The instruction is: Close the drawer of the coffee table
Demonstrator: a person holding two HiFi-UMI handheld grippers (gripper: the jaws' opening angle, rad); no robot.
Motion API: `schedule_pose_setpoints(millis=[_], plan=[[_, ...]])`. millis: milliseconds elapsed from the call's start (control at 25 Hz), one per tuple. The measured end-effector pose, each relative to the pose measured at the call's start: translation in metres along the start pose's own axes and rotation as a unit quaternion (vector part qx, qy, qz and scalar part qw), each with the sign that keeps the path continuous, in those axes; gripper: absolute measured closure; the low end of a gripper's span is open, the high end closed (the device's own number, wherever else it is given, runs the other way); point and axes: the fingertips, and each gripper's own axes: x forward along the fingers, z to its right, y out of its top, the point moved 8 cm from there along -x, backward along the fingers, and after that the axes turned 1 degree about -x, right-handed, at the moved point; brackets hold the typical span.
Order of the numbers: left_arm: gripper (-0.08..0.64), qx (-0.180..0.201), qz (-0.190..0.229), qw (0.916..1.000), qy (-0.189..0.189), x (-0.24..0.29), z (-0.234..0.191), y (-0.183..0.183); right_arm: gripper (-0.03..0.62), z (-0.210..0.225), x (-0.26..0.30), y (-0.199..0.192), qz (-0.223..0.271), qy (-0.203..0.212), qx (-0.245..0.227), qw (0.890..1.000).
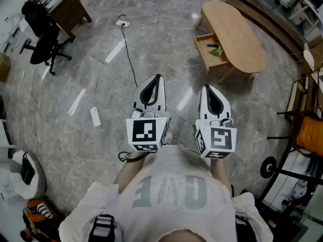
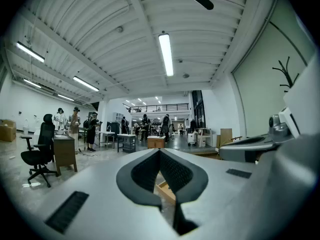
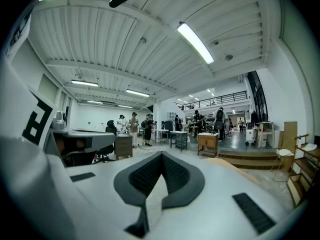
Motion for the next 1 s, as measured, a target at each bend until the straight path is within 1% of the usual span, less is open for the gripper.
schedule_pose_setpoints(millis=[200,400,760,840,1000], plan=[[0.566,-0.009,0.024,0.9996,-0.008,0.013,-0.008,0.005,0.592,0.003,0.012,0.006,0.006,-0.009,-0.022,1.000],[0.566,-0.026,0.039,0.9988,-0.011,0.014,-0.028,0.004,0.592,-0.003,0.020,0.003,-0.001,-0.016,-0.015,1.000],[0.565,-0.031,0.040,0.9984,-0.027,0.029,-0.064,-0.002,0.592,-0.024,0.039,-0.002,-0.006,-0.011,-0.002,1.000],[0.566,-0.029,0.039,0.9984,-0.028,0.039,-0.071,-0.003,0.592,-0.023,0.042,-0.004,-0.006,-0.015,0.007,1.000],[0.566,-0.031,0.042,0.9981,-0.033,0.058,-0.079,-0.007,0.592,-0.012,0.053,-0.010,-0.013,-0.028,0.007,0.999]])
